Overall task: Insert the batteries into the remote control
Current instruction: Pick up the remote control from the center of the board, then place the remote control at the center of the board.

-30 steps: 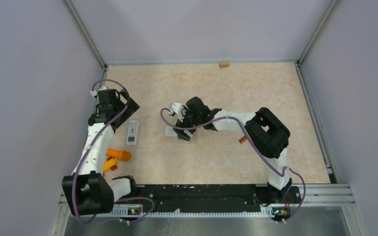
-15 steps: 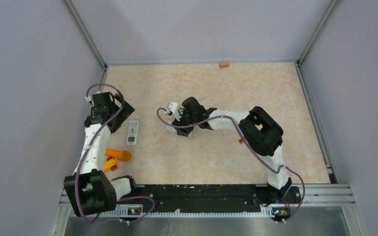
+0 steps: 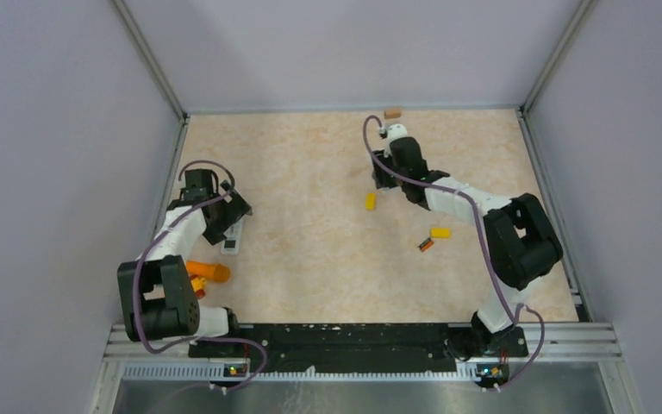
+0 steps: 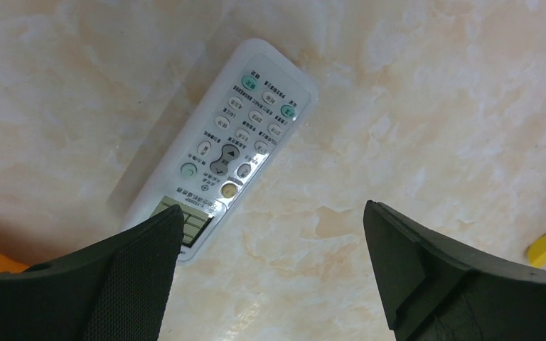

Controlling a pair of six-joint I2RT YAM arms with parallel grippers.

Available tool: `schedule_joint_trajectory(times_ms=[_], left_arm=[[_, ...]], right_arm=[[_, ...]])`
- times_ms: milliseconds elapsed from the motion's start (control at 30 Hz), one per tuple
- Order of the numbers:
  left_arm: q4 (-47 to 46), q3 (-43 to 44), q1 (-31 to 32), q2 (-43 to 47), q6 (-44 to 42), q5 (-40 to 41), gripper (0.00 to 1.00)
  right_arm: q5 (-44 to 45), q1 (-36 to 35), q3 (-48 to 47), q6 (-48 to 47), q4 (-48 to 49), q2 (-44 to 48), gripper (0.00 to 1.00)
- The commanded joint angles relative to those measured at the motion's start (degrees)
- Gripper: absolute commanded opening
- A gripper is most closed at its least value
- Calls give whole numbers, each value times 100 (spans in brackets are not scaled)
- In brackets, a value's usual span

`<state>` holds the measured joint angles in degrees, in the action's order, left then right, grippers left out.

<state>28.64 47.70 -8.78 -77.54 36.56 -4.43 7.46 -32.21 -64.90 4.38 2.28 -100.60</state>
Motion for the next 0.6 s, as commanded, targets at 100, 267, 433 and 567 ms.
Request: schedule_joint_trajectory(times_ms=[100, 267, 433, 567], left_arm=[[-260, 135, 432, -472, -112, 1238, 99], [-334, 68, 449, -636, -127, 1900, 99], [-518, 29, 449, -750, -122, 2002, 99], [-632, 33, 448, -844, -183, 1732, 99]], right_arm=[[696, 1116, 570, 1119, -151, 232, 34], [263, 1630, 682, 1382, -186, 11, 36], [244, 1646, 657, 1426, -193, -216, 36], [256, 1660, 597, 1548, -281, -355, 40]])
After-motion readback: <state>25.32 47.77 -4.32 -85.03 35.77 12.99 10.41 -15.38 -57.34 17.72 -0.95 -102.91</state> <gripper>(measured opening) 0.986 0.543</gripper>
